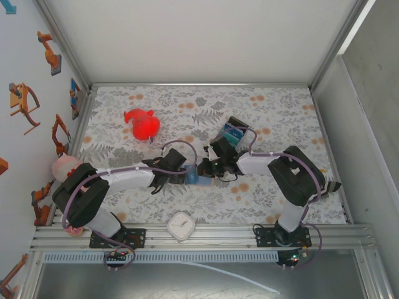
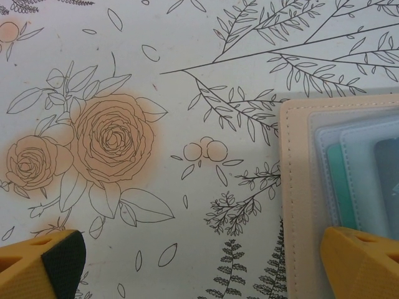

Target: Take the credit cards out of the card holder

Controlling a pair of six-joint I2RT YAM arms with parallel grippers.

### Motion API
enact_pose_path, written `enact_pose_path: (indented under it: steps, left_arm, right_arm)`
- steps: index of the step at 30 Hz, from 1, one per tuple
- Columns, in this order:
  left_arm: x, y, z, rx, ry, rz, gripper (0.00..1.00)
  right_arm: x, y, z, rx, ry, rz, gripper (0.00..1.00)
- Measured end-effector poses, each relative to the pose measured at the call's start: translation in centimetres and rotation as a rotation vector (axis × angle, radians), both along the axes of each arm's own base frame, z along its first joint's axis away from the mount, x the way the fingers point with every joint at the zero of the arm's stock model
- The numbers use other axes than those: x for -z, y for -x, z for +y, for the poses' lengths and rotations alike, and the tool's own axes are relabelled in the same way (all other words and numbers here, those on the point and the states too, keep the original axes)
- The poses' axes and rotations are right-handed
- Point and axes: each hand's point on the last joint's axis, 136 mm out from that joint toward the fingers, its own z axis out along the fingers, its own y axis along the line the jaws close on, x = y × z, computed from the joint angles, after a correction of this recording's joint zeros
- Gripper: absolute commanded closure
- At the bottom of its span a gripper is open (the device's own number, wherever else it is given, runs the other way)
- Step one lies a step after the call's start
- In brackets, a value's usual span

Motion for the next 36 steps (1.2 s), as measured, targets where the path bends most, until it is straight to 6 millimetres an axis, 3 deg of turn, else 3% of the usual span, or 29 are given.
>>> enact_pose_path:
  steps: [10,16,25,36]
  left_arm:
    - [-0.3,0.0,-0.1,0.001,0.007,-0.003,0.03]
    - [-1.4,-0.3,-0.3,0.006,0.031,-0.033,0.03]
    - [-3.3,-1.9,-2.3,0.077,0.082,-0.131,0.03]
    - [-1.6,-2.1,-4.2,0.149,0.033,-0.107,0.03]
  right_arm:
    - [0.3,-0.1,-0.8,0.004,0.024,0.012,1.00]
    - [0.4,-0.1,-1.0,0.005,0.031,0.017,1.00]
    - [0.1,-0.4,-1.0,0.003,0.025,0.008,1.00]
    - [0.1,-0.6,-1.1,0.010,0.026,0.009,1.00]
